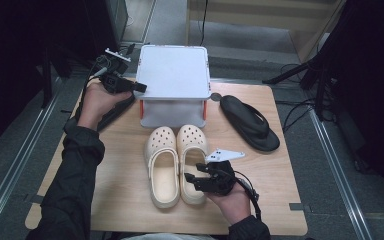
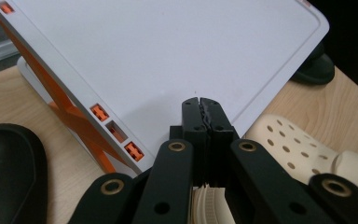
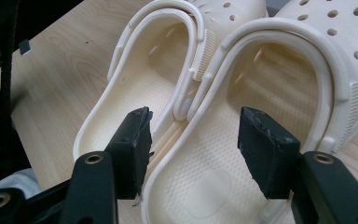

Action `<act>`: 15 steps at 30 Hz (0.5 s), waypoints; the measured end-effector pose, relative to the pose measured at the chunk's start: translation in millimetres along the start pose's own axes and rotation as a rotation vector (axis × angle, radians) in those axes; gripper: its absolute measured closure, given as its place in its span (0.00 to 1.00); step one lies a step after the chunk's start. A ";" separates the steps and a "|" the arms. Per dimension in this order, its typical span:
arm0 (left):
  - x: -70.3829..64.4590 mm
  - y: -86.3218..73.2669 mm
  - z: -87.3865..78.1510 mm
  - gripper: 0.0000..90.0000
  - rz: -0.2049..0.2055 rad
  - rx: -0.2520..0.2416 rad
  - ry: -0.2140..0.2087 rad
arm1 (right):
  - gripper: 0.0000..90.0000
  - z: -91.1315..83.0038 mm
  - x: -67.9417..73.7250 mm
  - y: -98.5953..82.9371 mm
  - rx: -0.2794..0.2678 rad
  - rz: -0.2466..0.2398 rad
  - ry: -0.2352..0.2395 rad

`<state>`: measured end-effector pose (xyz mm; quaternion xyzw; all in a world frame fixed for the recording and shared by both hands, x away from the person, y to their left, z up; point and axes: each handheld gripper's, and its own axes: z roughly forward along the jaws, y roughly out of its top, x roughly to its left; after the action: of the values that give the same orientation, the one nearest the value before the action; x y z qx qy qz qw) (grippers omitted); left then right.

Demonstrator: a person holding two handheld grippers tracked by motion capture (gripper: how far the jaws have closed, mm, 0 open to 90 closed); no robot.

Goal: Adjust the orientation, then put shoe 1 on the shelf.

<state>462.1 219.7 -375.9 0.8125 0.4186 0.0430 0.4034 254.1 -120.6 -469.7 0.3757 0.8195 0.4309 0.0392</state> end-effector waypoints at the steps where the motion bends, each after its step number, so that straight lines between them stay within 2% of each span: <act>1: -0.2 0.1 0.6 1.00 0.002 0.000 0.001 | 0.49 1.0 0.3 0.0 0.000 0.003 -0.003; 9: -2.2 -1.3 1.5 1.00 0.022 -0.001 0.000 | 0.43 7.9 -0.2 0.8 0.000 0.026 -0.033; 15: -5.6 -1.4 1.6 1.00 0.038 0.000 0.024 | 0.39 15.4 3.0 1.8 0.000 0.063 -0.052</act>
<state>458.3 215.1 -376.4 0.8199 0.4077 0.0605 0.3974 259.0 -107.6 -477.2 0.4126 0.8059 0.4219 0.0469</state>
